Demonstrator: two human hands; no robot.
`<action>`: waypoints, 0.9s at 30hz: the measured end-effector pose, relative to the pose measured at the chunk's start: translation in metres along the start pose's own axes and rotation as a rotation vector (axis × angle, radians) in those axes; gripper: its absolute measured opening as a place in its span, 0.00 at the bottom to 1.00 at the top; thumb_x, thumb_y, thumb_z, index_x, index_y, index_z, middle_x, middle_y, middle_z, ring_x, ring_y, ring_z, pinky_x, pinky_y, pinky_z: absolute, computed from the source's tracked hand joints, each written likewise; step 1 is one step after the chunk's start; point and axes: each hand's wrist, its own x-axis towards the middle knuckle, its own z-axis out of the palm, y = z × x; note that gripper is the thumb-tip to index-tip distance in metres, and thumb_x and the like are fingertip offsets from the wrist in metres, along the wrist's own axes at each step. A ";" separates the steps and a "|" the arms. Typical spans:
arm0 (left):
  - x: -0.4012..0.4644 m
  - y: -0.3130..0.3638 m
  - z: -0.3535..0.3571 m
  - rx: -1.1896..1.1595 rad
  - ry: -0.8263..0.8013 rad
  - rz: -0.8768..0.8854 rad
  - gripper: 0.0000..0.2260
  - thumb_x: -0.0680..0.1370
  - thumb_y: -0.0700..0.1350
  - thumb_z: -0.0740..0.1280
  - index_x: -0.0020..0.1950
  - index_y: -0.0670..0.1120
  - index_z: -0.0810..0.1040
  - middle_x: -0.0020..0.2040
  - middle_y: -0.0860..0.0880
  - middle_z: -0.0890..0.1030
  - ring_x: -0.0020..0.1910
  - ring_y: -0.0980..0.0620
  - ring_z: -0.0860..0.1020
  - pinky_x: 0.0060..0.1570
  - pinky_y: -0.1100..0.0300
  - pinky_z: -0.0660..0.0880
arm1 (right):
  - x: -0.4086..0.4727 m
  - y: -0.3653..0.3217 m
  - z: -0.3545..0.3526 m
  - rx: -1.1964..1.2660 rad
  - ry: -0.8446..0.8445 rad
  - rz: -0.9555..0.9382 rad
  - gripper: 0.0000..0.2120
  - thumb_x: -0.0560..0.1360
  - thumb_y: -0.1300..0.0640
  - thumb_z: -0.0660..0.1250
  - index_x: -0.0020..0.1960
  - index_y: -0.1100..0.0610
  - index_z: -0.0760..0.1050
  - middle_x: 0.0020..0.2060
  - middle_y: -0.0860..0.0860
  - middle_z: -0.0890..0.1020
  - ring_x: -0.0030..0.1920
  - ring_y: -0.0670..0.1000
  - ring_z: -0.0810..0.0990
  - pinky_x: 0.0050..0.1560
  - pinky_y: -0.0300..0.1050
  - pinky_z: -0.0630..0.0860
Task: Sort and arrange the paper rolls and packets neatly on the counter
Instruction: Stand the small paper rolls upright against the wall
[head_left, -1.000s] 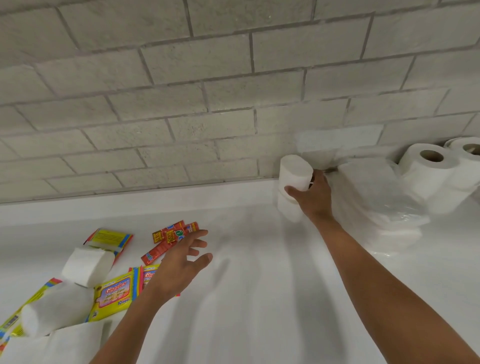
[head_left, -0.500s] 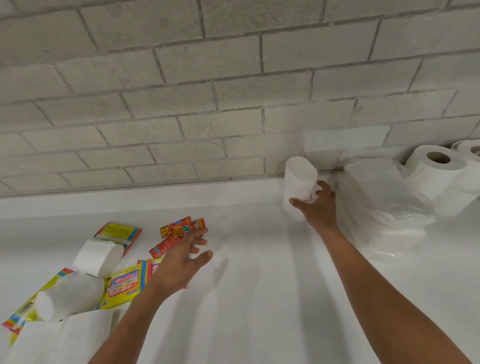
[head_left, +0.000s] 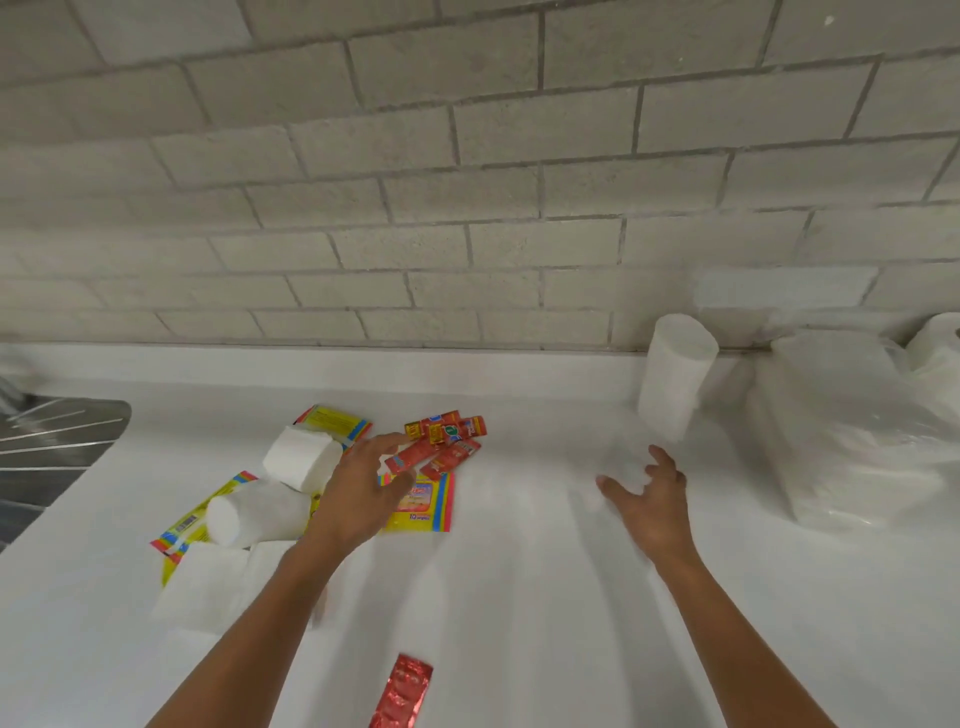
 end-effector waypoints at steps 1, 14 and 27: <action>0.002 -0.006 -0.008 0.031 0.024 -0.007 0.18 0.75 0.47 0.72 0.65 0.51 0.77 0.58 0.51 0.77 0.57 0.47 0.76 0.58 0.52 0.74 | -0.007 -0.002 0.006 0.002 -0.021 -0.005 0.42 0.71 0.51 0.78 0.77 0.54 0.59 0.68 0.58 0.67 0.65 0.60 0.73 0.62 0.52 0.74; 0.088 -0.109 -0.105 0.211 -0.023 -0.343 0.30 0.76 0.50 0.70 0.75 0.49 0.63 0.67 0.38 0.71 0.65 0.37 0.73 0.63 0.49 0.69 | -0.063 -0.071 0.096 -0.011 -0.175 -0.111 0.29 0.74 0.50 0.74 0.72 0.49 0.67 0.62 0.51 0.71 0.59 0.52 0.74 0.54 0.43 0.71; 0.131 -0.189 -0.110 0.013 -0.325 -0.571 0.32 0.72 0.60 0.70 0.73 0.53 0.66 0.58 0.45 0.76 0.43 0.45 0.78 0.33 0.59 0.75 | -0.076 -0.104 0.173 0.013 -0.204 -0.044 0.25 0.76 0.48 0.71 0.71 0.48 0.68 0.62 0.50 0.71 0.58 0.52 0.75 0.43 0.35 0.71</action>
